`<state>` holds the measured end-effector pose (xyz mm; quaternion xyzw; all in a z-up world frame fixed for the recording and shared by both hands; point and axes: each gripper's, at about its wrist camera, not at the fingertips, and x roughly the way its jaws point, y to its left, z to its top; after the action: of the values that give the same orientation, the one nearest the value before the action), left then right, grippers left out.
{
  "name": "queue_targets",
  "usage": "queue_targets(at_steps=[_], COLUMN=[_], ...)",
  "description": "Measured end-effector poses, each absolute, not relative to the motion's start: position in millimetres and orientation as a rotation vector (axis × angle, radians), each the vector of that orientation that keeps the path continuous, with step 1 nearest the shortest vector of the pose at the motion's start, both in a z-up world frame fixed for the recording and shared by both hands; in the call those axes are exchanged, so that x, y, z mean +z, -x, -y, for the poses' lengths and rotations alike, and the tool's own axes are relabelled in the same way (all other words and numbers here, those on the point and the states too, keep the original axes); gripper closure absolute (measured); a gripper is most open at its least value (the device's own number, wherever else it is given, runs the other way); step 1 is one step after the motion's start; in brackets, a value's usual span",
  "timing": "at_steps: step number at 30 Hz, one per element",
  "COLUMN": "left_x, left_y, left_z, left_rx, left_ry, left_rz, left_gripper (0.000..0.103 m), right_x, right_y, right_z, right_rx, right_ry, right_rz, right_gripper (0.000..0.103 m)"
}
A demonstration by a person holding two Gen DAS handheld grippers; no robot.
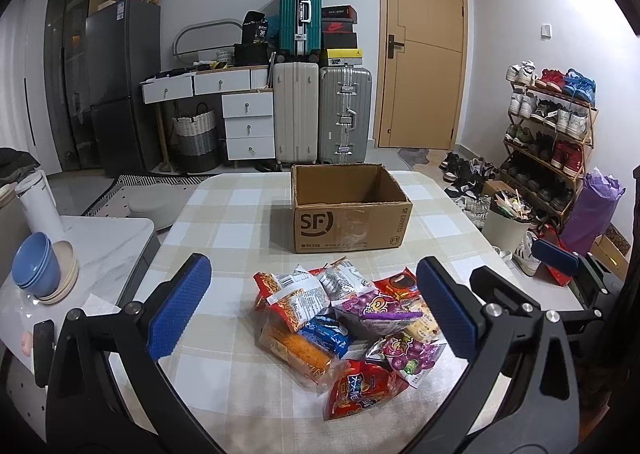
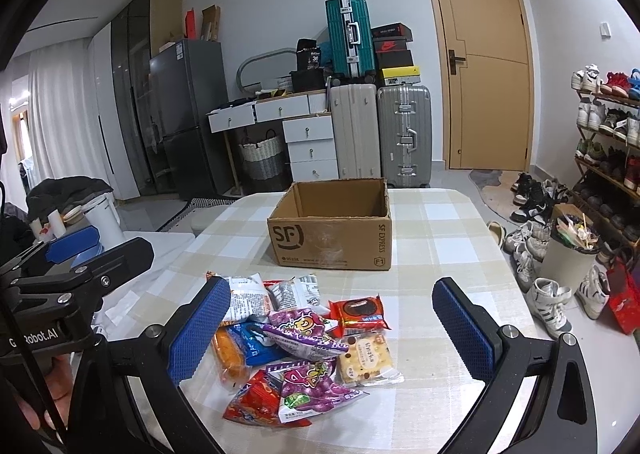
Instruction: Organize snacks
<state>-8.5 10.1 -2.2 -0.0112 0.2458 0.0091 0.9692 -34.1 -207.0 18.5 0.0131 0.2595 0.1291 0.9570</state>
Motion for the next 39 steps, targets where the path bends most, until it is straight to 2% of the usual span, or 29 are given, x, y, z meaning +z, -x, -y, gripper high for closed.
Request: queue_targets(at_steps=[39], left_x=[-7], left_y=[4], left_z=[-13], left_rx=[0.032], left_ry=[0.017], left_rz=[-0.514], left_gripper=[0.001], right_x=[19], right_y=[34], right_z=[217], right_rx=[0.216], right_ry=[-0.045], right_rz=[-0.516], right_gripper=[0.0])
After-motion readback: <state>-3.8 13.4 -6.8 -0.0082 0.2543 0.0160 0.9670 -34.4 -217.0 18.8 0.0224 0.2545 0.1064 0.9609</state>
